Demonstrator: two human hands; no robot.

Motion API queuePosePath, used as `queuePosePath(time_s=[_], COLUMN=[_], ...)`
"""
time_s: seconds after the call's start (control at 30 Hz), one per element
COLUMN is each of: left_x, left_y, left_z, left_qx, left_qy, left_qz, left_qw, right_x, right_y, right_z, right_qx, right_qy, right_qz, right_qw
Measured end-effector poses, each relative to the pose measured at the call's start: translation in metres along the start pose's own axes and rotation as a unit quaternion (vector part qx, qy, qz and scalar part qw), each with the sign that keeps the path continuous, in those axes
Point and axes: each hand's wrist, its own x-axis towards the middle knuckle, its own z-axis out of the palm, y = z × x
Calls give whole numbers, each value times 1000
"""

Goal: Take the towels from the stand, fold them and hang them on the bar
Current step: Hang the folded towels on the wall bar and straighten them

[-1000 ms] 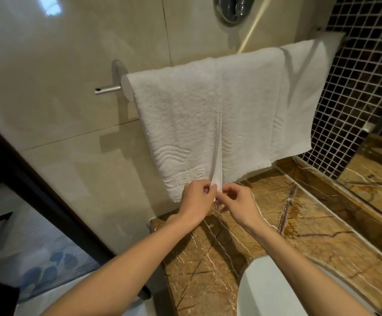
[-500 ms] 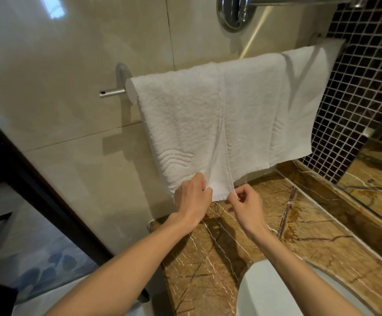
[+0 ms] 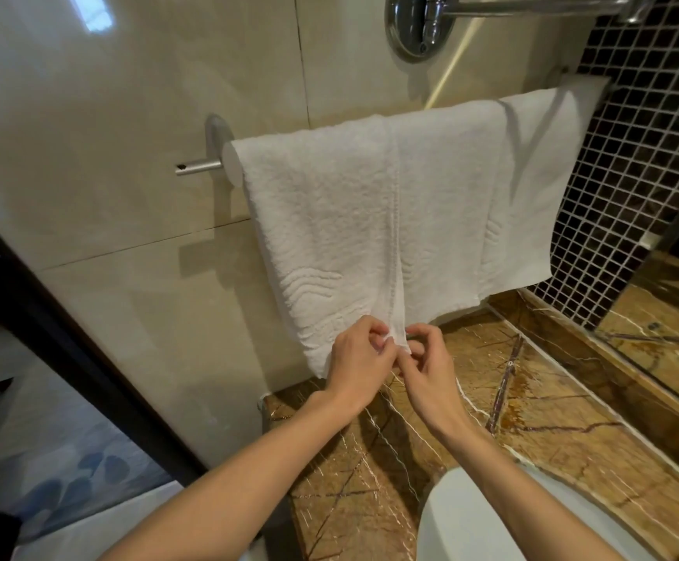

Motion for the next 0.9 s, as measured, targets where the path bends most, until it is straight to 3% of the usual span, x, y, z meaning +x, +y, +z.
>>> queuePosePath(time_s=[0.13,0.23,0.33,0.57,0.9], left_x=[1,2,3,3,1], left_y=[-4,-11,-13,-6,-13], left_z=[-1,-7,-12,-12,-3], left_qx=[-86,-13,-8,-179,-216], left_qy=[-4,9,7,-46,-72], left_qz=[-59,-88,-77,-97,-76], left_qw=[995,996,997,978,971], right_x=[2,0,1,0,-2], right_y=[3,3,8,10,8], right_z=[2,6,10,13,7], right_qx=[-28,-18,-24,0,32], right_qy=[-6,7,13,18,10], right_qz=[29,34,39,50,43], right_qw=[999,999,999,999,998])
